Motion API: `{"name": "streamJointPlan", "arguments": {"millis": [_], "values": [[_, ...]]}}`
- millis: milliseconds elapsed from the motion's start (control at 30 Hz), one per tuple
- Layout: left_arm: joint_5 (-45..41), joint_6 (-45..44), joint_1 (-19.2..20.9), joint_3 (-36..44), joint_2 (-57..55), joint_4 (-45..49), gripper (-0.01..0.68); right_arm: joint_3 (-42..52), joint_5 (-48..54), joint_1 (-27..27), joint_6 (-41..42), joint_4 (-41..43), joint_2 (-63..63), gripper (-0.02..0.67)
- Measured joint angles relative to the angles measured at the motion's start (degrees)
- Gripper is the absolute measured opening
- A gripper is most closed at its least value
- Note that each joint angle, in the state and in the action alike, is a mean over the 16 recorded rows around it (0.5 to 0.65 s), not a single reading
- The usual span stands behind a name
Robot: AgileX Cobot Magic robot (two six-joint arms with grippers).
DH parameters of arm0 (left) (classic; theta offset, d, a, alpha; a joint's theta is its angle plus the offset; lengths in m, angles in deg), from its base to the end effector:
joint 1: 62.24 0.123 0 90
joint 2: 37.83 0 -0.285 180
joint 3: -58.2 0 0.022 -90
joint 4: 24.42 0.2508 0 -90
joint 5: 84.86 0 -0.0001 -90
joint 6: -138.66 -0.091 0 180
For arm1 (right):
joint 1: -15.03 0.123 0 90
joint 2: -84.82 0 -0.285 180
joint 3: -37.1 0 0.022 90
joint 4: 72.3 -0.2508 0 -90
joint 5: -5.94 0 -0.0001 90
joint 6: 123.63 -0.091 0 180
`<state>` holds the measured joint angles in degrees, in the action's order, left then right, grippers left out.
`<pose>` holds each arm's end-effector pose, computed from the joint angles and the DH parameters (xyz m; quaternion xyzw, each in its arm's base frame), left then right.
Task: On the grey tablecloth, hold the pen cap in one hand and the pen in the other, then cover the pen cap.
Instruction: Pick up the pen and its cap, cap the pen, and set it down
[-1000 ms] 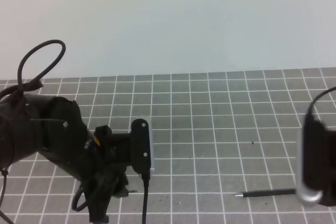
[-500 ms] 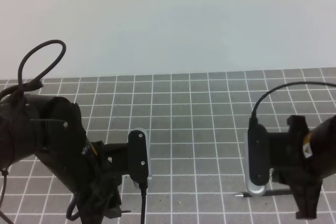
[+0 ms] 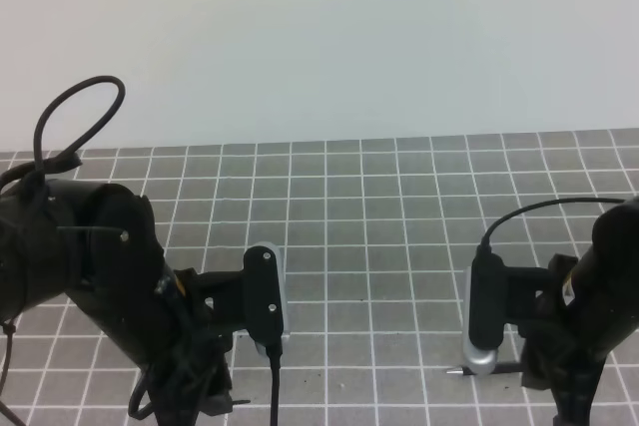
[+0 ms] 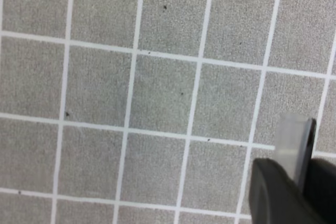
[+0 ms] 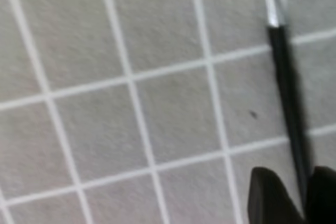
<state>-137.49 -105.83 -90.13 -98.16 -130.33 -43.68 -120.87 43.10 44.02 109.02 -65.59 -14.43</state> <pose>0.2245 -0.1458 0.2313 0.6471 0.7428 -0.1048 0.1362 0.2700 0.1423 0.2085 -0.6707 0.7165 -0.0808 0.1738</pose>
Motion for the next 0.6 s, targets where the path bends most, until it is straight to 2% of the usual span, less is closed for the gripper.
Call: {"name": "streamJointPlan", "arguments": {"millis": [300, 600], "values": [[0.02, -0.15, 0.00, 0.00, 0.00, -0.13, 0.078, -0.16, -0.68, -2.11, 6.54, -3.49, -3.01, 0.195], [0.29, -0.37, 0.00, -0.02, 0.00, -0.11, 0.078, -2.09, -2.10, -2.44, 7.49, -1.52, -6.64, 0.195]]}}
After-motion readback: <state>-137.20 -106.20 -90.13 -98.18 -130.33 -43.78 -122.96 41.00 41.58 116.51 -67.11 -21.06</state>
